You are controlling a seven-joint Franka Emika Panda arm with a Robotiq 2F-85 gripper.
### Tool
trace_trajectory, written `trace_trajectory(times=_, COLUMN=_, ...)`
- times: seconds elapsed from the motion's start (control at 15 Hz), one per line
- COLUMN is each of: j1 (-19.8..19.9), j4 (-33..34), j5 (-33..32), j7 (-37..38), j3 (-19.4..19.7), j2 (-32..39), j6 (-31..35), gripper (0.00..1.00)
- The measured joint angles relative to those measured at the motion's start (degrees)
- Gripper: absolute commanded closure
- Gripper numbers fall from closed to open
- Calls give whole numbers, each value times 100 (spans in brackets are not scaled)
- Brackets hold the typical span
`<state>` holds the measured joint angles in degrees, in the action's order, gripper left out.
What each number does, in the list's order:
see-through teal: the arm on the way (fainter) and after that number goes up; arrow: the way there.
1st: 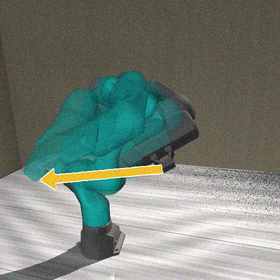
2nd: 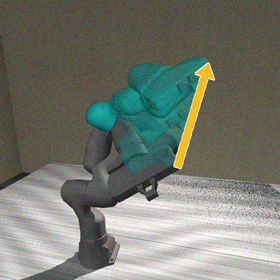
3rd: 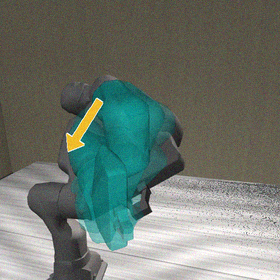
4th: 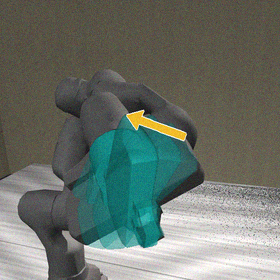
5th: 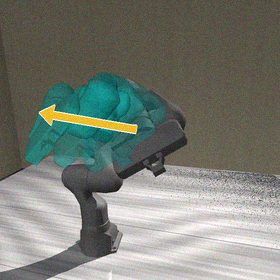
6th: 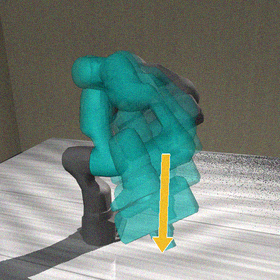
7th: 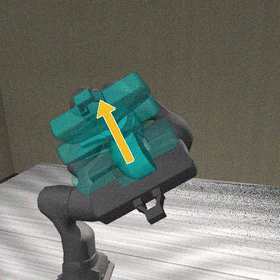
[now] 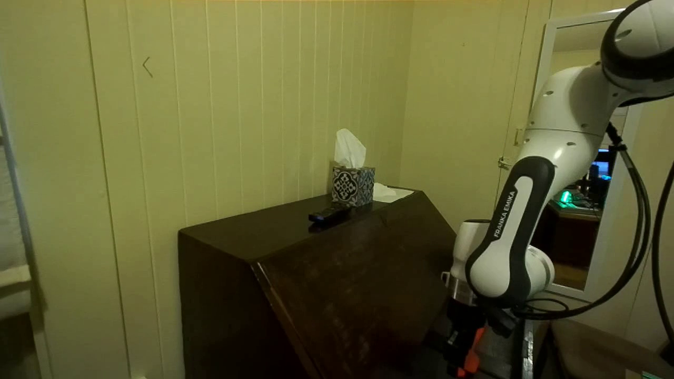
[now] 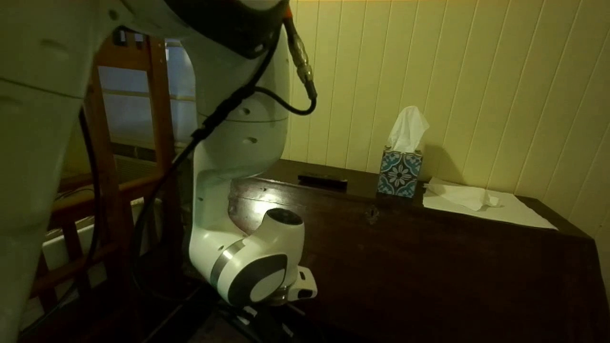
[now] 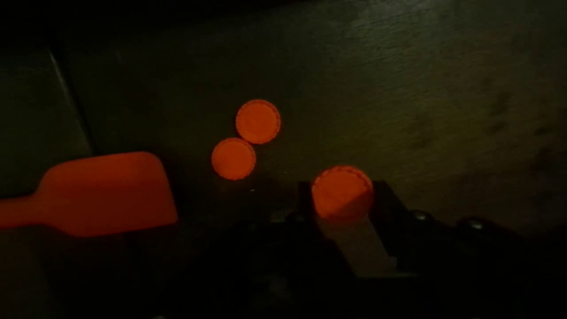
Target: Put the orange block on the top of the shelf
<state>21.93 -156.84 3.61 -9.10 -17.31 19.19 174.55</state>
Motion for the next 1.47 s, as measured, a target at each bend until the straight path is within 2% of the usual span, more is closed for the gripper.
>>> trace_trajectory(times=0.13, j1=524, j4=-72, j5=403, j7=-94, j3=-606, j2=-379, j6=-261, gripper=87)
trace_trajectory(times=0.4, j1=1433, j4=63, j5=1924, j7=-736, j3=-1770, j2=-1355, j6=-1251, gripper=87)
trace_trajectory(times=0.47, j1=1526, j4=80, j5=2309, j7=-905, j3=-1927, j2=-1674, j6=-1523, gripper=87)
trace_trajectory(times=0.6, j1=1538, j4=175, j5=2794, j7=-1066, j3=-1993, j2=-2337, j6=-2154, gripper=87)
trace_trajectory(times=0.67, j1=1305, j4=238, j5=2821, j7=-1052, j3=-1723, j2=-2666, j6=-2492, gripper=87)
trace_trajectory(times=0.8, j1=461, j4=351, j5=2722, j7=-940, j3=-746, j2=-3300, j6=-3051, gripper=87)
trace_trajectory(times=0.87, j1=71, j4=402, j5=2499, j7=-833, j3=-271, j2=-3601, j6=-3194, gripper=62)
trace_trajectory(times=1.0, j1=-522, j4=483, j5=1928, j7=-709, j3=478, j2=-4157, j6=-3293, gripper=62)
trace_trajectory(times=1.07, j1=-631, j4=491, j5=1840, j7=-704, j3=630, j2=-4348, j6=-3360, gripper=62)
trace_trajectory(times=1.27, j1=-665, j4=463, j5=1802, j7=-704, j3=662, j2=-4491, j6=-3402, gripper=62)
trace_trajectory(times=1.33, j1=-665, j4=453, j5=1801, j7=-704, j3=661, j2=-4484, j6=-3402, gripper=87)
trace_trajectory(times=1.47, j1=-770, j4=436, j5=1726, j7=-680, j3=773, j2=-4476, j6=-3397, gripper=87)
